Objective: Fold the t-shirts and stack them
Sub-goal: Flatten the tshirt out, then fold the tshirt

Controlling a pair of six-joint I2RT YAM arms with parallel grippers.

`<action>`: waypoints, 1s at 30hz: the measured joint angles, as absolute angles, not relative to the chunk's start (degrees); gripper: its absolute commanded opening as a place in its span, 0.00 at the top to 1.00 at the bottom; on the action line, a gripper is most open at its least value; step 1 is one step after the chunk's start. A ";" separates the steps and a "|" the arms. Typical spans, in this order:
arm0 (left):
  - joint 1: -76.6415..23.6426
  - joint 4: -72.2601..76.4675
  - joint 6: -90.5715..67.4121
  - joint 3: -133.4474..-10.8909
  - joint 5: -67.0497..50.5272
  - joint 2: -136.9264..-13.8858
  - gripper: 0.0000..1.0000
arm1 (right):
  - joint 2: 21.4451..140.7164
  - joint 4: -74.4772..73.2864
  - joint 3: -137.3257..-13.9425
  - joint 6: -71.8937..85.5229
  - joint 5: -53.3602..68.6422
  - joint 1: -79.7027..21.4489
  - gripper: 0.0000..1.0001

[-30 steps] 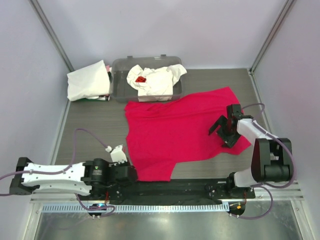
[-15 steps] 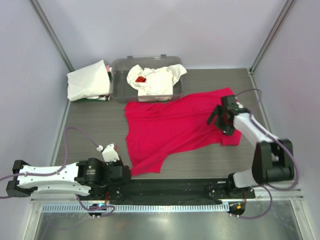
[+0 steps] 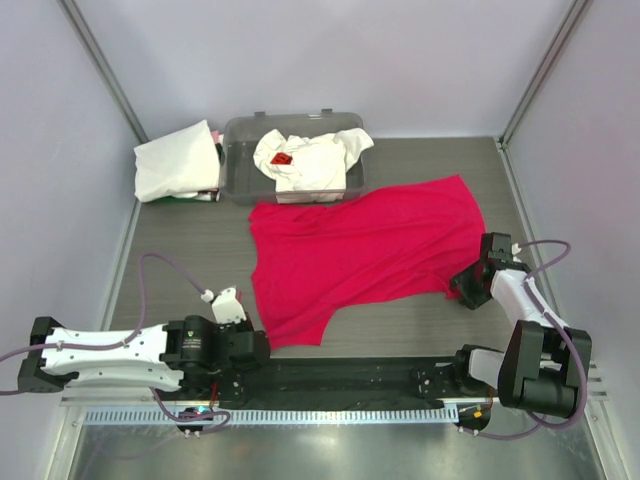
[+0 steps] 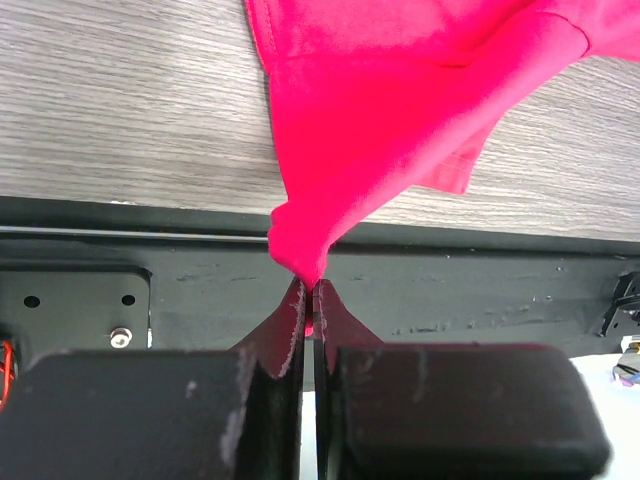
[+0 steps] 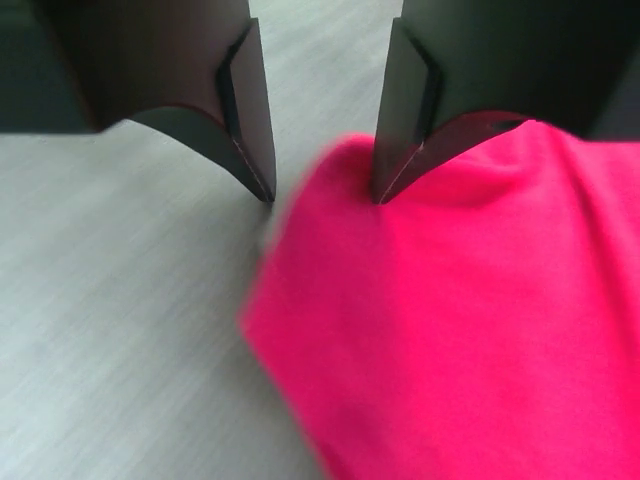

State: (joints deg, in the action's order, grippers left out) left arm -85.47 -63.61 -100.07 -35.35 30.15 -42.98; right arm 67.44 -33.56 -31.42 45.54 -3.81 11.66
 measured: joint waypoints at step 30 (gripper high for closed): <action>-85.41 -74.04 -93.17 -56.25 34.41 -44.69 1.00 | 49.19 -50.43 -44.45 43.51 -3.40 12.14 0.99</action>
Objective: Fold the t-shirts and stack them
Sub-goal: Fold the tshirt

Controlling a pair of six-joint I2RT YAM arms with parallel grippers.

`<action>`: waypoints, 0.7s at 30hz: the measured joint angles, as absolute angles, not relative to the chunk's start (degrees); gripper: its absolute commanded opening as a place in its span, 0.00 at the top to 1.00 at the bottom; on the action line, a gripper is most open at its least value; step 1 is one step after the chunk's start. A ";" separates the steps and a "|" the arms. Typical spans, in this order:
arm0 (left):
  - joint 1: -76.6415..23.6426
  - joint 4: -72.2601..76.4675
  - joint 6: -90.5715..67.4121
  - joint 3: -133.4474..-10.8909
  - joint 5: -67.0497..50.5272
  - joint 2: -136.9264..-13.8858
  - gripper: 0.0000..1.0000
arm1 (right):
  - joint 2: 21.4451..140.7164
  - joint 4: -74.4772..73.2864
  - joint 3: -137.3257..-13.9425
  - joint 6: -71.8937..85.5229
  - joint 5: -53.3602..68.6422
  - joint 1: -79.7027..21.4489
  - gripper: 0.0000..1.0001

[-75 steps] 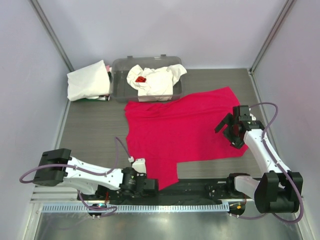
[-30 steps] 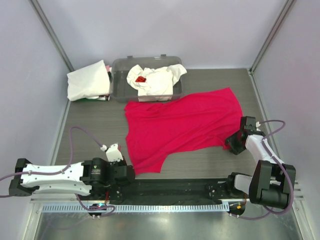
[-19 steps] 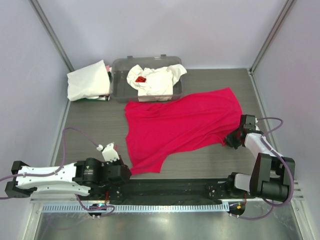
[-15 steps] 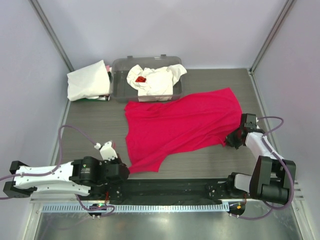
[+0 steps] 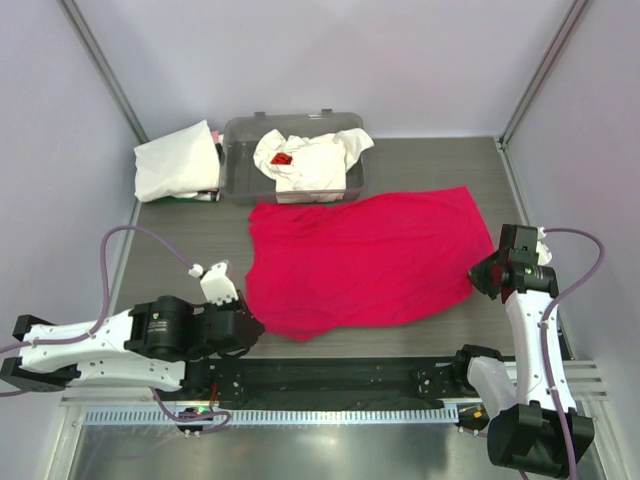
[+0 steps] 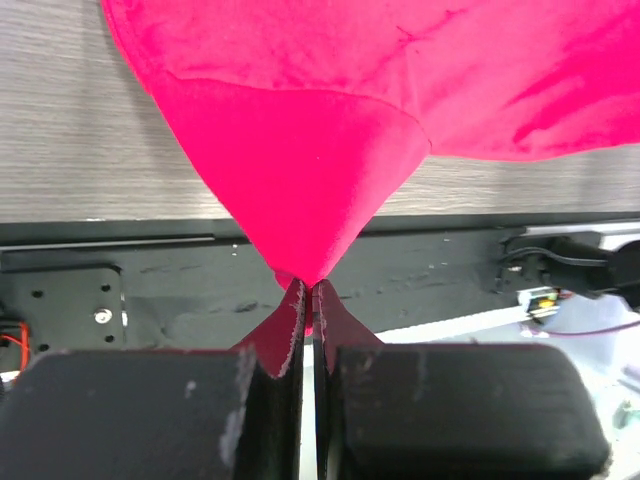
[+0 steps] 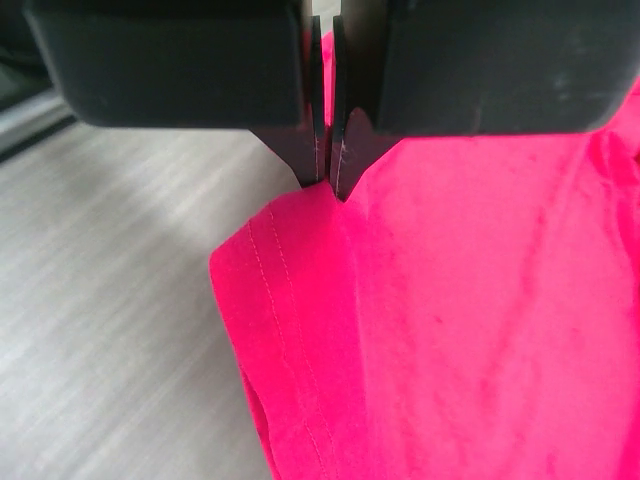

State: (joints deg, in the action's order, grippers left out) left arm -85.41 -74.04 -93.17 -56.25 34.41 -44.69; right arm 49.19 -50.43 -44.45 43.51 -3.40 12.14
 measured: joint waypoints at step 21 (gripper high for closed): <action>-50.35 -62.28 -55.48 -67.46 25.78 -67.61 1.00 | 65.60 -50.24 -50.98 39.53 -5.89 12.19 0.99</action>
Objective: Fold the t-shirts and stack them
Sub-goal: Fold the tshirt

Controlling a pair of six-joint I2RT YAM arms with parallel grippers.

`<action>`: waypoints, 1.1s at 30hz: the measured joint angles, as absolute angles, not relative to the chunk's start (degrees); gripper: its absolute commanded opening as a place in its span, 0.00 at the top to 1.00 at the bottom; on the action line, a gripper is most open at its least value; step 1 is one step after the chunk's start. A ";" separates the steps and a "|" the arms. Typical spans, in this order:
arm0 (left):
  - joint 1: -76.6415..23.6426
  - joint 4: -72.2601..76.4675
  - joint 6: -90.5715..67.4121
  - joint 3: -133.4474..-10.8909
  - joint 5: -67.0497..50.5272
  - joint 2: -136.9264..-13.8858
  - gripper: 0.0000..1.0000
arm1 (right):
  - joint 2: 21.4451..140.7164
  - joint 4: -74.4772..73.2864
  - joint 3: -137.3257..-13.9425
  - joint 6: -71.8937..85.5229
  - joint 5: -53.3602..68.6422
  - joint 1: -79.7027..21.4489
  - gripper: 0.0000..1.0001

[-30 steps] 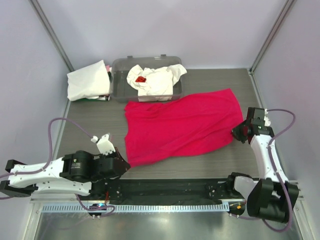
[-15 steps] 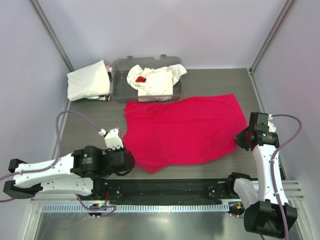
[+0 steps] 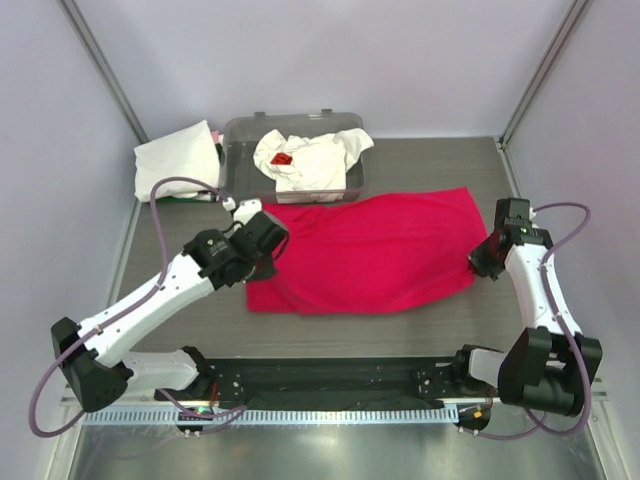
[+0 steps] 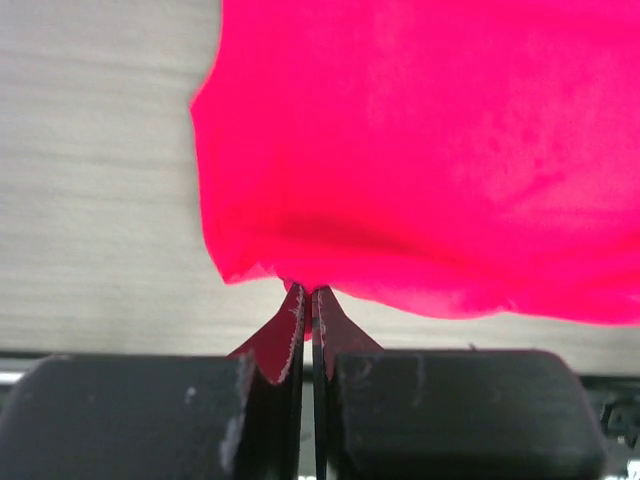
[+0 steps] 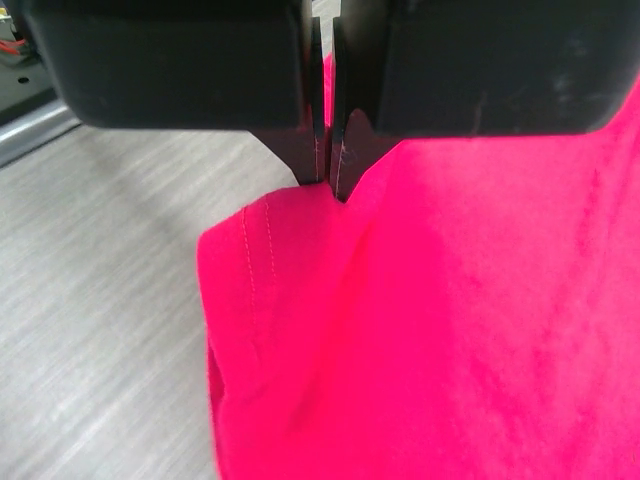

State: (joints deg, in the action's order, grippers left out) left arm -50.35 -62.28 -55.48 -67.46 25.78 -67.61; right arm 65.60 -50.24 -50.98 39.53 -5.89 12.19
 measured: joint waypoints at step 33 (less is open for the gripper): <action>-21.34 -62.11 -31.33 -103.48 10.46 -111.59 0.35 | 107.11 -45.43 -85.65 38.57 -5.98 13.21 0.01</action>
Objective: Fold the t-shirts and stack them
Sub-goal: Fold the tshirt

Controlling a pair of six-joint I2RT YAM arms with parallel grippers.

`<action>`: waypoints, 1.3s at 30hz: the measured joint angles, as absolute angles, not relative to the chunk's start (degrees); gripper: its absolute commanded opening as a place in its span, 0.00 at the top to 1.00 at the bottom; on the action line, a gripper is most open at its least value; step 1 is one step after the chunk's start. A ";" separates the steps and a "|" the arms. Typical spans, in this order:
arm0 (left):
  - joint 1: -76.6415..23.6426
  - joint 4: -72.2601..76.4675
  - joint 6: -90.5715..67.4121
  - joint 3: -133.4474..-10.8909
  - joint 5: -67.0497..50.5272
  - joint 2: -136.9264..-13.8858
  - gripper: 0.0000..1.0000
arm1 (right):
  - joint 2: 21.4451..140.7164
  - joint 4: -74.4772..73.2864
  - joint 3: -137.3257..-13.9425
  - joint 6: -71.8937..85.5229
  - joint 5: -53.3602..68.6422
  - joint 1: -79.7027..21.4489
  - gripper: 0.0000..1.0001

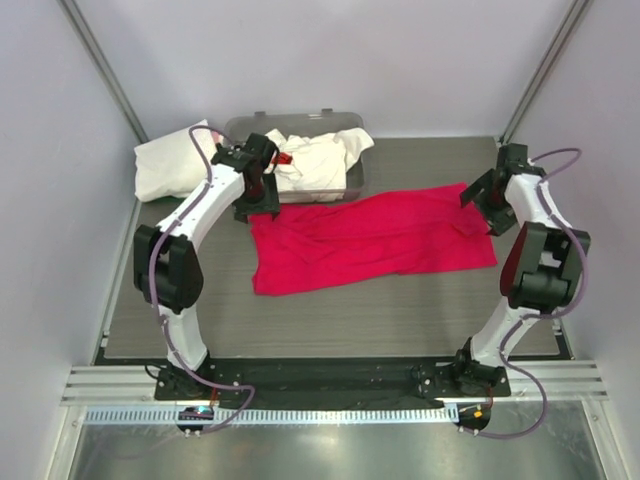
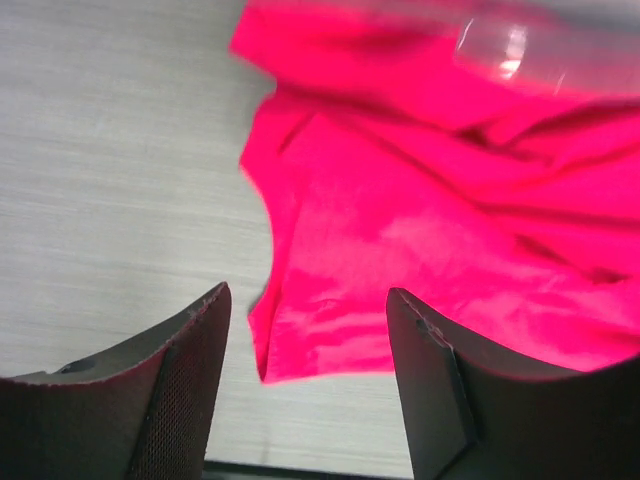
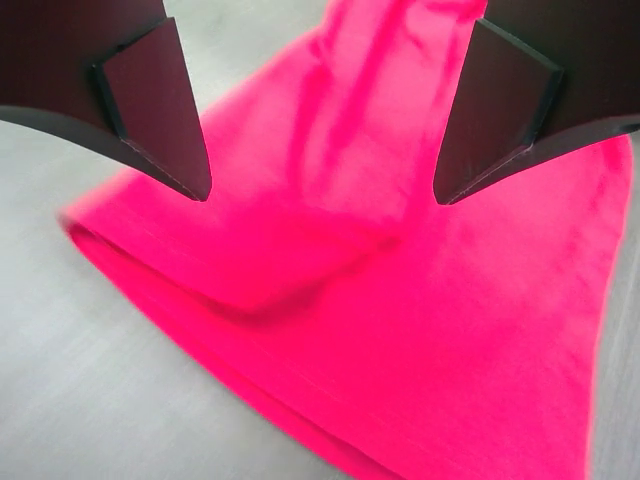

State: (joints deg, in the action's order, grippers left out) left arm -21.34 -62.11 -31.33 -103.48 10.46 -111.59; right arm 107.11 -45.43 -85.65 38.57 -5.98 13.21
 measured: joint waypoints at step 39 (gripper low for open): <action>-23.77 -18.44 -59.31 -36.67 2.15 -77.71 0.95 | 95.83 -20.75 -51.24 37.78 13.56 25.87 0.99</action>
